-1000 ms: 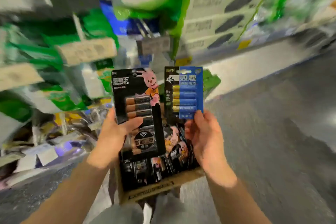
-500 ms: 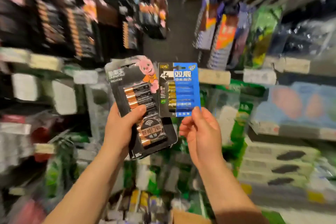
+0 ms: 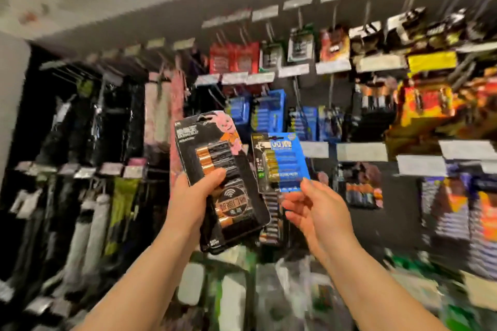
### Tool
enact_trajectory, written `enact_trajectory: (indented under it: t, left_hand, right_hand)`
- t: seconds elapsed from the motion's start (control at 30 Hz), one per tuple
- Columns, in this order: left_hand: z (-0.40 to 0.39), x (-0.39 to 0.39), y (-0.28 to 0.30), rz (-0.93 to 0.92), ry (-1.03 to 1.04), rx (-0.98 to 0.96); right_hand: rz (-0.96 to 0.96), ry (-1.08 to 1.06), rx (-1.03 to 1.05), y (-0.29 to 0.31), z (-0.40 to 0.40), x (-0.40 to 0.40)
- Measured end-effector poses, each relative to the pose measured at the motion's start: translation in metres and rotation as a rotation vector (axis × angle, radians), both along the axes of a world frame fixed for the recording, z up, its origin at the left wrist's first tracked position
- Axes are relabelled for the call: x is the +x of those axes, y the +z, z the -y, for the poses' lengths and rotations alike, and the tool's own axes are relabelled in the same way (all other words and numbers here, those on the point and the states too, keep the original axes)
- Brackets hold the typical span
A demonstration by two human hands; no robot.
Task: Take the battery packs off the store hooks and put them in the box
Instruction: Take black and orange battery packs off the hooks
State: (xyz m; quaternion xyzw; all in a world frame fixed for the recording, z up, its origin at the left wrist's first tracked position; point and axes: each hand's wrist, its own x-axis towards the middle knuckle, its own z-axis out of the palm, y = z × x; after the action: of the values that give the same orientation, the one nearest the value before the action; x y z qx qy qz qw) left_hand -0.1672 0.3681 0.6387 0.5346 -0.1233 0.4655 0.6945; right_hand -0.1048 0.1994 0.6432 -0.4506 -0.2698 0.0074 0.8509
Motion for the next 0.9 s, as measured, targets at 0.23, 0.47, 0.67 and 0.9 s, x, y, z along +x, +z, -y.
enact_trajectory:
  t: [0.23, 0.47, 0.67, 0.9]
  left_hand:
    - [-0.117, 0.061, 0.068, -0.034, -0.037, 0.06]
    - [-0.189, 0.12, 0.112, -0.062, -0.118, 0.092]
    - [-0.216, 0.153, 0.133, -0.085, -0.196, 0.117]
    - [-0.229, 0.172, 0.139, -0.083, -0.231, 0.149]
  right_hand:
    - [0.046, -0.134, 0.005, 0.063, -0.109, 0.054]
    - [0.051, -0.312, -0.029, 0.136, -0.182, 0.108]
    - [0.021, -0.385, -0.078, 0.168, -0.221, 0.131]
    - [-0.095, -0.39, -0.019, 0.171, -0.237, 0.144]
